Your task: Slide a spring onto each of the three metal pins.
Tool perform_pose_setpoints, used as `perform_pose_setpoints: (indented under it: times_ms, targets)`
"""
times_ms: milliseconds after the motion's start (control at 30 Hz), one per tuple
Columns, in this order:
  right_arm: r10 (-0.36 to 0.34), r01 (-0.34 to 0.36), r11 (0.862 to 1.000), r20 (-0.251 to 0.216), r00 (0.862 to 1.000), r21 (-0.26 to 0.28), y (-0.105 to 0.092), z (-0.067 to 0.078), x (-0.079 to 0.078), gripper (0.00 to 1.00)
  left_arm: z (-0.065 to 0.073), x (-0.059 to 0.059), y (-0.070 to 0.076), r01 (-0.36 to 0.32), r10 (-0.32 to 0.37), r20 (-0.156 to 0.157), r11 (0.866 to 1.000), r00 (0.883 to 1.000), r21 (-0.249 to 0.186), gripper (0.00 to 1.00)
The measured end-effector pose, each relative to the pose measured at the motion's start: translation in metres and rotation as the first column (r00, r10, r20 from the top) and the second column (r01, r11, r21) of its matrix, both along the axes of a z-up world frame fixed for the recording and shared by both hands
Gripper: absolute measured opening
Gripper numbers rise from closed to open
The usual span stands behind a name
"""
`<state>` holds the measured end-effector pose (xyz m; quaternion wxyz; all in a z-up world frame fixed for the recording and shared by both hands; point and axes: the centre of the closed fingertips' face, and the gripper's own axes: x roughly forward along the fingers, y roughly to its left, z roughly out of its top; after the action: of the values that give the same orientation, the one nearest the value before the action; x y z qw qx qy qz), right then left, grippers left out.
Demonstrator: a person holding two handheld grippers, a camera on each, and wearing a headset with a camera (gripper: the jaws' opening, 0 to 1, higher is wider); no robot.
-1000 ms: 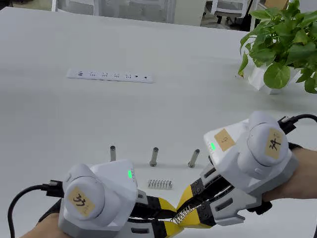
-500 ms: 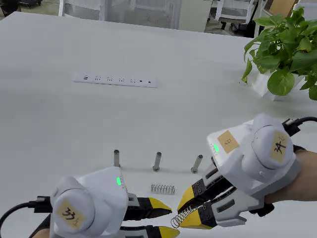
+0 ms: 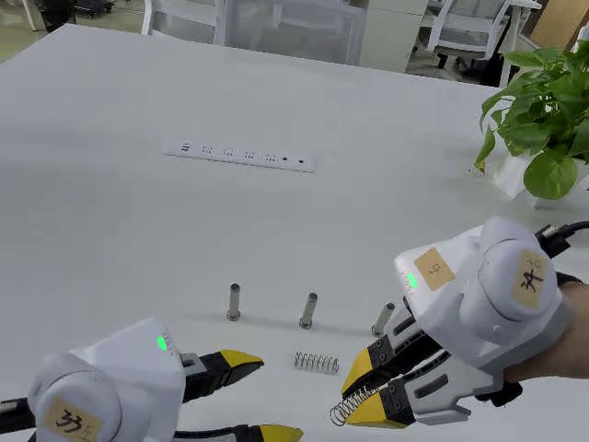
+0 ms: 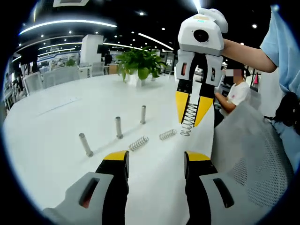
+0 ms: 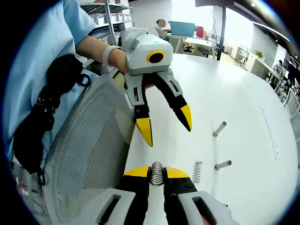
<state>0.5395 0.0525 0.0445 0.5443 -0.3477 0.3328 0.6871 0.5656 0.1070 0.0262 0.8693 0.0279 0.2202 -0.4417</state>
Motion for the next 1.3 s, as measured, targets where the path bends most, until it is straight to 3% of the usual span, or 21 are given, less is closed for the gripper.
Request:
perform_pose_setpoints:
  times_ms: [200, 267, 367, 400, 433, 633, 1000, 1300]
  targets:
    - [0.05, -0.049, 0.998, 0.014, 0.999, -0.026, 0.005, 0.0, 0.006, 0.07, -0.004, 0.009, 0.022, -0.11, 0.11, 0.005, 0.993, 0.994, 0.032, 0.66]
    - [0.062, -0.061, 0.997, 0.022, 0.998, -0.036, 0.006, 0.001, 0.01, 0.07, -0.008, 0.01, 0.029, -0.155, 0.157, -0.02, 0.986, 0.987, 0.059, 0.77]
    - [0.087, -0.084, 0.995, 0.059, 0.994, -0.054, 0.008, 0.005, 0.021, 0.07, -0.005, 0.018, 0.041, -0.213, 0.211, 0.03, 0.974, 0.977, 0.079, 0.93]
    - [0.088, -0.085, 0.995, 0.058, 0.994, -0.053, 0.01, 0.007, 0.023, 0.07, -0.004, 0.017, 0.041, -0.213, 0.212, 0.021, 0.974, 0.977, 0.073, 0.95]
    - [0.093, -0.089, 0.995, 0.066, 0.994, -0.052, 0.011, 0.009, 0.026, 0.07, -0.004, 0.017, 0.044, -0.227, 0.227, 0.009, 0.972, 0.974, 0.068, 0.96]
    - [0.123, -0.117, 0.991, 0.095, 0.988, -0.067, 0.017, 0.012, 0.038, 0.07, -0.007, 0.021, 0.052, -0.271, 0.271, 0.008, 0.959, 0.963, 0.078, 0.99]
    - [0.207, -0.186, 0.972, 0.158, 0.965, -0.14, 0.026, 0.017, 0.06, 0.07, -0.008, 0.016, 0.053, -0.277, 0.278, 0.008, 0.957, 0.961, 0.085, 0.99]
    - [0.276, -0.247, 0.954, 0.18, 0.944, -0.171, 0.048, 0.021, 0.082, 0.07, -0.009, 0.013, 0.052, -0.286, 0.286, 0.002, 0.955, 0.958, 0.08, 0.98]
